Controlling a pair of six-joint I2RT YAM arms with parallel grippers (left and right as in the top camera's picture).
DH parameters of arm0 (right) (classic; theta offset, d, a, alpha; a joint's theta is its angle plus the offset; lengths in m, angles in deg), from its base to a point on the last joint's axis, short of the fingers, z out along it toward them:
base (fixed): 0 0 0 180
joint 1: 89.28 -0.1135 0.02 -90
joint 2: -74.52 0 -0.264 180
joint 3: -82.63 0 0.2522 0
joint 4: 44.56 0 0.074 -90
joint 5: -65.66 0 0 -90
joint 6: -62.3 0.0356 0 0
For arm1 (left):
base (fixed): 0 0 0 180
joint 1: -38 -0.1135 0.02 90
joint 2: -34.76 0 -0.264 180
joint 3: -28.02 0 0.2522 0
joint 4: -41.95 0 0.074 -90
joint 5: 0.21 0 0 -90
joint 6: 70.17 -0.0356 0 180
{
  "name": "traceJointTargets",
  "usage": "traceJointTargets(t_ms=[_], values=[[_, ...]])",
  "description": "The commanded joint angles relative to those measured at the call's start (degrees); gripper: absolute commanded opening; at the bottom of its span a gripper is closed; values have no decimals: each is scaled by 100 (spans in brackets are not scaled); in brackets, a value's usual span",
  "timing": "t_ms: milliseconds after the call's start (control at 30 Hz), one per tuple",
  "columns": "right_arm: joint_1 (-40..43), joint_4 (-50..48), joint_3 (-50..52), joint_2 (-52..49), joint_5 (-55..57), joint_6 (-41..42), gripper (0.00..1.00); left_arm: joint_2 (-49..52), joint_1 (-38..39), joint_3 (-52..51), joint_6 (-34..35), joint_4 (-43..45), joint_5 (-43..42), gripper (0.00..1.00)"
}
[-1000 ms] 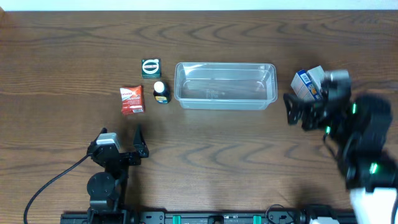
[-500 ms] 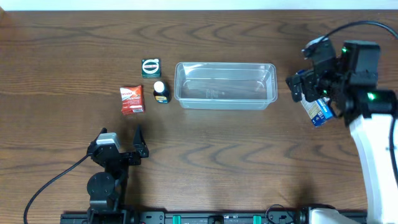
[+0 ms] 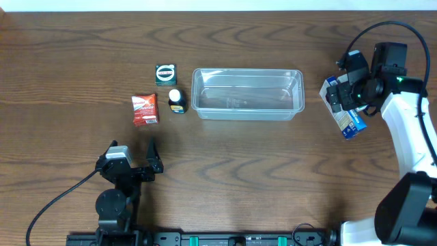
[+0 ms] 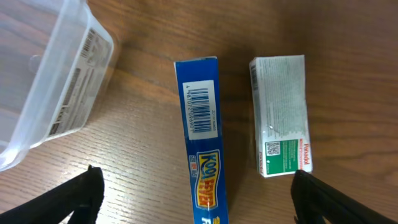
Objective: Pack container
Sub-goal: 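Reach right gripper to the blue Kool Fever box and grasp it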
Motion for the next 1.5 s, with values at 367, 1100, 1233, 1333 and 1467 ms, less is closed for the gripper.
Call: traceJointTargets(t_ms=[367, 1100, 1233, 1333, 1467], values=[[118, 0, -79, -437, 313, 59, 54, -35, -24, -184, -76, -63, -83, 98], [186, 24, -74, -640, 269, 317, 16, -35, -24, -184, -76, -63, -83, 98], [186, 24, -74, -640, 269, 404, 7, -35, -24, -184, -76, -63, -83, 98], [186, 24, -76, -638, 271, 562, 5, -35, -24, -184, -76, -63, -83, 98], [162, 26, -83, -636, 269, 662, 1, -35, -24, -184, -76, -63, -83, 98]])
